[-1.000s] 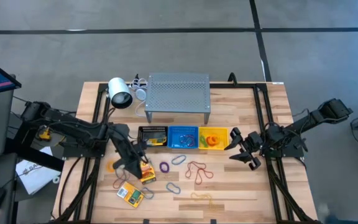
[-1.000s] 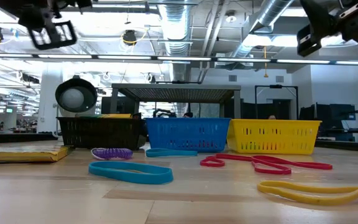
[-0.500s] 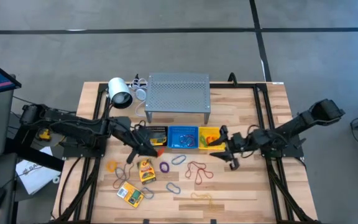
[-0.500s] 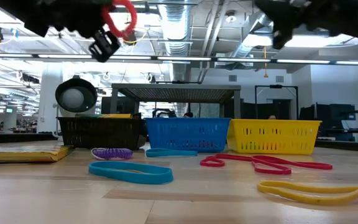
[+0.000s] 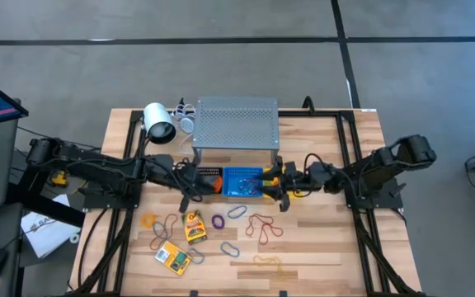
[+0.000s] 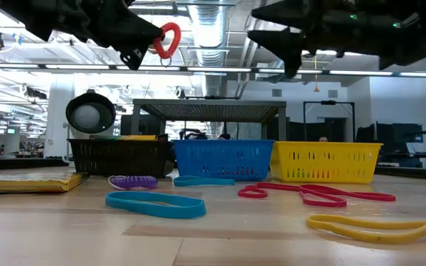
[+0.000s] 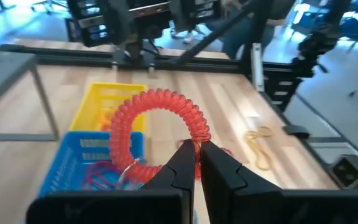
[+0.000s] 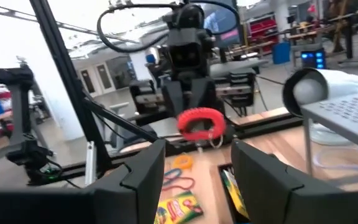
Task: Pick & Place Office Desk Supplies
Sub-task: Put the orange spiral keychain into the yellow bin
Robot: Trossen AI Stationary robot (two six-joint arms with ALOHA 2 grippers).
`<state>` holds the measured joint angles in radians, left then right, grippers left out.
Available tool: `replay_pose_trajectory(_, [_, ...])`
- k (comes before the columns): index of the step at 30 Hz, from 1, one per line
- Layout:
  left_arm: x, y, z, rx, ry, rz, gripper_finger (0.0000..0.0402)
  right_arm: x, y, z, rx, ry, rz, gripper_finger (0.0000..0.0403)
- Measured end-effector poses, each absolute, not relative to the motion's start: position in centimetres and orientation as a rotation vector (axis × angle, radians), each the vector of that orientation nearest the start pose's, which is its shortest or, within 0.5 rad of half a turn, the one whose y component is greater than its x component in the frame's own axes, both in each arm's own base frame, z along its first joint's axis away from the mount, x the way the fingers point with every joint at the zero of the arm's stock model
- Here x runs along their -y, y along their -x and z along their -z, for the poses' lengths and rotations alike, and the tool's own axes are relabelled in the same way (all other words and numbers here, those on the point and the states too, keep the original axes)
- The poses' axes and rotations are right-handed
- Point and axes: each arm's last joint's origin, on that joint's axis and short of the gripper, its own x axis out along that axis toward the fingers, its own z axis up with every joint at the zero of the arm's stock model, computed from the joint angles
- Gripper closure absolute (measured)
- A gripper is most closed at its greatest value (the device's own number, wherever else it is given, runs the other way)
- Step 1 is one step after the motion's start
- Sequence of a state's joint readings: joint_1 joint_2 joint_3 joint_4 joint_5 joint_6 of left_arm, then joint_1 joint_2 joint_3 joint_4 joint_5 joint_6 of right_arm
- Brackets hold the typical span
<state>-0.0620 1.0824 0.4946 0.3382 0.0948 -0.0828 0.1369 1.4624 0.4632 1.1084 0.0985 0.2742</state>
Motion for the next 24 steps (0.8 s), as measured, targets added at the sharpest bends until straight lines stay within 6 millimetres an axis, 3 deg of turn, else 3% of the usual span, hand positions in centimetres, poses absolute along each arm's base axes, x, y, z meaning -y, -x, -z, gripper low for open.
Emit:
replay_pose_trajectory(9, [1.6, -22.8, -22.7, -0.241, 0.022, 0.088, 0.0394, -2.8, -27.9, -21.3, 0.138, -0.345, -0.074, 0.0223])
replay_pose_trajectory(24, [1.9, -24.7, -21.4, -0.194, -0.025, 0.1, 0.0394, -2.4, -33.3, -21.0, 0.09, -0.424, -0.255, 0.0223])
